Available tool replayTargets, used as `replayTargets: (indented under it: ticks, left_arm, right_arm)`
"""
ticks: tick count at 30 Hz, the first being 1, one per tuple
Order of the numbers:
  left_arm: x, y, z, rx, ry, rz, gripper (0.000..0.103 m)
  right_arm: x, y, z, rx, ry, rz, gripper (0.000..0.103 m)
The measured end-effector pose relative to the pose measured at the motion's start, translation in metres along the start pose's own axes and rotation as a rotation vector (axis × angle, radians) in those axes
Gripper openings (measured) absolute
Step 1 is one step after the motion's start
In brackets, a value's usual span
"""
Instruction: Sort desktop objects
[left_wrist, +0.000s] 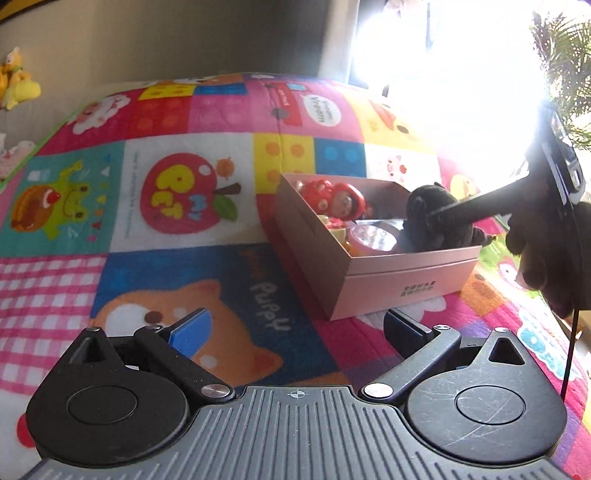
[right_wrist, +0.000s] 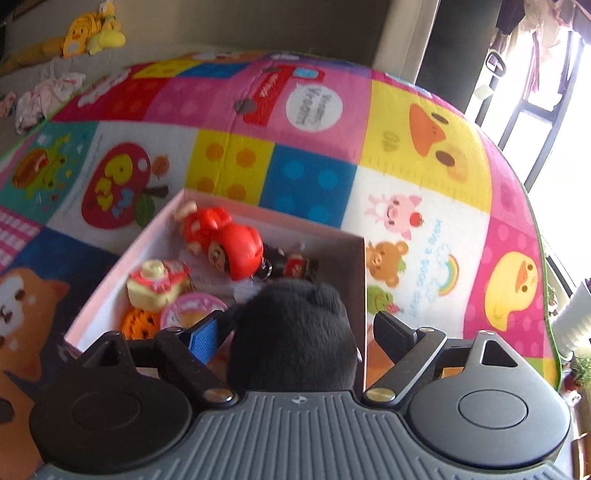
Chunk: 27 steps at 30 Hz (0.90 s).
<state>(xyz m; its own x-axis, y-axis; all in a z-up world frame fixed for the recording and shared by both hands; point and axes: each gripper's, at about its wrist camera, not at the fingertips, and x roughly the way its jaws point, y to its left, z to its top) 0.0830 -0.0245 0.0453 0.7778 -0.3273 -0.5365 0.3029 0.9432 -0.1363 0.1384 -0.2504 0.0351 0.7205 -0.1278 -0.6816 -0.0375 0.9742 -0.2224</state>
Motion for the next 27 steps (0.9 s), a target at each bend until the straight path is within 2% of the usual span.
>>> replayTargets:
  ticks: [1, 2, 5, 10, 11, 14, 17, 20, 22, 24, 25, 27]
  left_arm:
    - [0.000, 0.000, 0.000, 0.000, 0.000, 0.000, 0.102]
    - [-0.001, 0.000, 0.001, -0.001, 0.000, 0.000, 0.102]
    - [0.000, 0.001, 0.001, -0.015, 0.007, -0.002, 0.102]
    - [0.001, 0.004, 0.002, -0.034, 0.025, 0.000, 0.102]
    - [0.002, 0.005, 0.002, -0.034, 0.028, 0.003, 0.102]
    - [0.002, 0.009, 0.002, -0.037, 0.034, 0.017, 0.102]
    - [0.007, 0.014, 0.001, -0.048, 0.045, 0.023, 0.102]
    - [0.013, 0.014, 0.000, -0.063, 0.059, 0.019, 0.102]
    - [0.015, 0.011, 0.001, -0.064, 0.061, 0.012, 0.102]
    - [0.015, 0.007, 0.002, -0.054, 0.059, 0.007, 0.102]
    - [0.015, 0.006, 0.002, -0.047, 0.058, 0.006, 0.102]
    - [0.013, 0.003, 0.004, -0.037, 0.054, 0.007, 0.102]
  right_arm:
    - [0.002, -0.001, -0.002, 0.001, 0.017, 0.019, 0.081]
    - [0.002, -0.002, -0.002, 0.004, 0.034, 0.040, 0.067]
    - [-0.005, -0.012, 0.014, 0.109, 0.001, 0.118, 0.066]
    - [0.001, -0.038, 0.052, 0.395, -0.134, 0.295, 0.067]
    - [0.007, -0.039, 0.055, 0.432, -0.145, 0.298, 0.068]
    - [0.021, -0.034, 0.057, 0.457, -0.169, 0.256, 0.083]
    - [0.019, -0.040, 0.046, 0.474, -0.223, 0.229, 0.084]
    - [0.019, -0.047, 0.039, 0.453, -0.222, 0.174, 0.083]
    - [0.026, -0.049, 0.037, 0.416, -0.192, 0.131, 0.074]
    - [0.036, -0.047, 0.037, 0.383, -0.135, 0.122, 0.058]
    - [0.045, -0.045, 0.035, 0.385, -0.092, 0.133, 0.055]
    - [0.053, -0.044, 0.030, 0.419, -0.058, 0.186, 0.055]
